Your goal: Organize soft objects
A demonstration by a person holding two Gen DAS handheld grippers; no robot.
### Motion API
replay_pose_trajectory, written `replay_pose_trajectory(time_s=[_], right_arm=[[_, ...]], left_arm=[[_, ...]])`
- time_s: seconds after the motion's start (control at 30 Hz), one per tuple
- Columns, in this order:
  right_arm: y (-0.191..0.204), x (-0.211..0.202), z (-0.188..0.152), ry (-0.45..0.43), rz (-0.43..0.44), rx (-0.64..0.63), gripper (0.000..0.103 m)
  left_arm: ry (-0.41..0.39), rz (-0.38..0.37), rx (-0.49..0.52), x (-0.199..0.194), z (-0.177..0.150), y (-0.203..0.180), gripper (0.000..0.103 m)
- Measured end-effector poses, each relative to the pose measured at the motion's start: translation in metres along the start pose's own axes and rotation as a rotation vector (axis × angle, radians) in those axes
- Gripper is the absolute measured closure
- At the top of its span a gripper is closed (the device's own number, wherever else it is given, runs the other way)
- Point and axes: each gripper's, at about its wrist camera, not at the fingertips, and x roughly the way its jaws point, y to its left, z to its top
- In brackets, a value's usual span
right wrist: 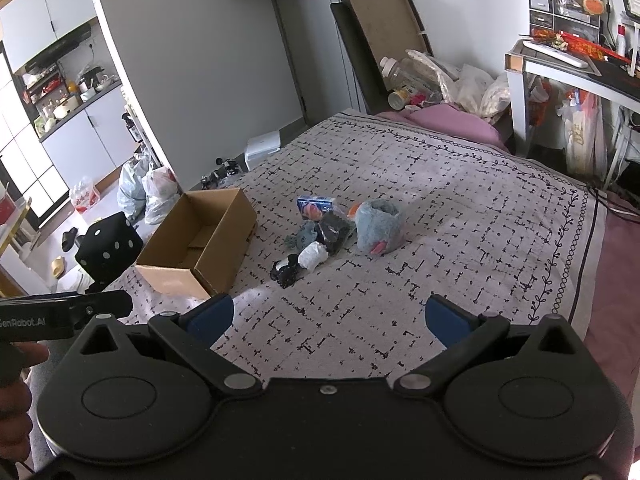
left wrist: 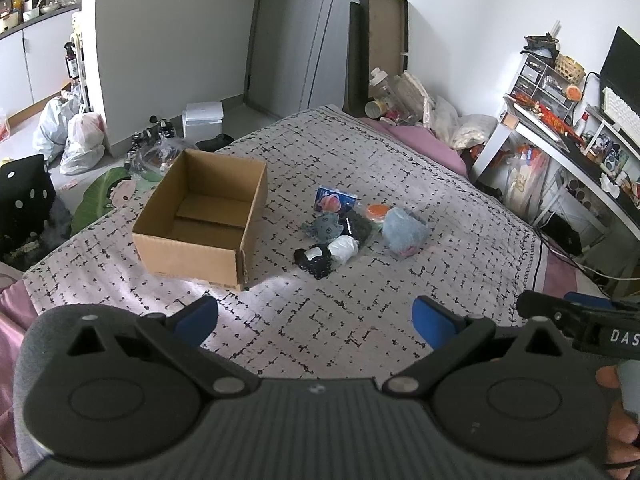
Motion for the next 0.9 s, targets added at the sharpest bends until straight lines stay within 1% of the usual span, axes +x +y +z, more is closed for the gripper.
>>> replay_pose_trajectory(time_s=[0.43,0.67,0.8,0.9], right_arm=[[-0.010,0.025,0.005,0.024,0.006,0.018,0.000],[-0.020,0.041,0.011,0.034,0.027,0.042,0.000],[-0.025,0.046,0.017,0.029,0.066,0.047,0.000],[-0.028,0.055,0.024,0.032,0.053,0.045,0.000]], left_arm=[[0.017,-0.020,-0.028,0.021,0.009,-0.001,0.001],[0.026,-0.030,-0.035,0.038,0.017,-0.003,0.001],[0.028,-0.040,-0.048,0.049,0.023,-0.004,0.002],[0.036,-0.046,-0.057,0.058,0.027,-0.005,0.003]])
